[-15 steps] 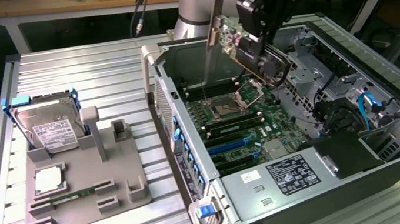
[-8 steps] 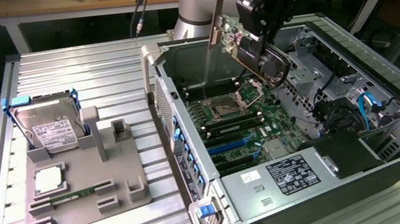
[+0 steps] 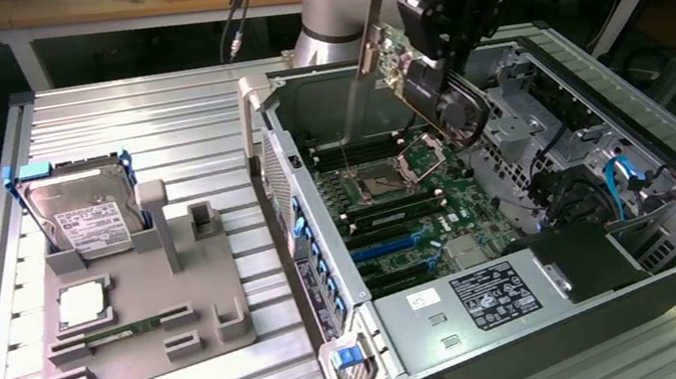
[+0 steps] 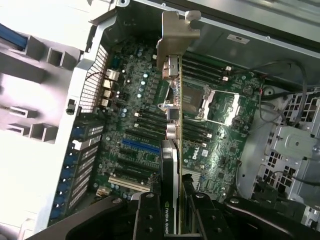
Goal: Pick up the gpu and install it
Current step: 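Pick up the gpu and move the gpu toward the slot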
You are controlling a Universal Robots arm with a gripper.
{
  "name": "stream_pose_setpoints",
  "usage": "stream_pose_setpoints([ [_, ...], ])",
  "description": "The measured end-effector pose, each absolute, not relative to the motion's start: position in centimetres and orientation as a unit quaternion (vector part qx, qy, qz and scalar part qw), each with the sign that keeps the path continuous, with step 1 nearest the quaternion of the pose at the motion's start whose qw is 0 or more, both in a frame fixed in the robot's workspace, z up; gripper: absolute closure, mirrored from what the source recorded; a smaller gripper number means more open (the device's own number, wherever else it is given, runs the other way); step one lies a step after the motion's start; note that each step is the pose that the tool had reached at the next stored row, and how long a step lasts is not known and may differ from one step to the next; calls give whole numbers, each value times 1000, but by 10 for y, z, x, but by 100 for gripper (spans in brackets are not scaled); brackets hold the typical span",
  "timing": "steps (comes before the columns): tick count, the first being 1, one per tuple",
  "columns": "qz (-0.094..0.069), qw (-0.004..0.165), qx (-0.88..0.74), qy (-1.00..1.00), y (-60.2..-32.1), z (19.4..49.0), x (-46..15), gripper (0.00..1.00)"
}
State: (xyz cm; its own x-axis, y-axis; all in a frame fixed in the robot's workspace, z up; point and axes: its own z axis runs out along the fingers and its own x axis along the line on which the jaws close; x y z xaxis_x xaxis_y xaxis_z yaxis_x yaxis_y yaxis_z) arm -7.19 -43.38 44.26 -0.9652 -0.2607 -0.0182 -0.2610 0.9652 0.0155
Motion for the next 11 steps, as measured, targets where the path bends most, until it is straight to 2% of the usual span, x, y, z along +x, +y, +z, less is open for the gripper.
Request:
stream_pose_setpoints([
  [11, 8, 9, -55, 998, -433, 443, -72, 73],
])
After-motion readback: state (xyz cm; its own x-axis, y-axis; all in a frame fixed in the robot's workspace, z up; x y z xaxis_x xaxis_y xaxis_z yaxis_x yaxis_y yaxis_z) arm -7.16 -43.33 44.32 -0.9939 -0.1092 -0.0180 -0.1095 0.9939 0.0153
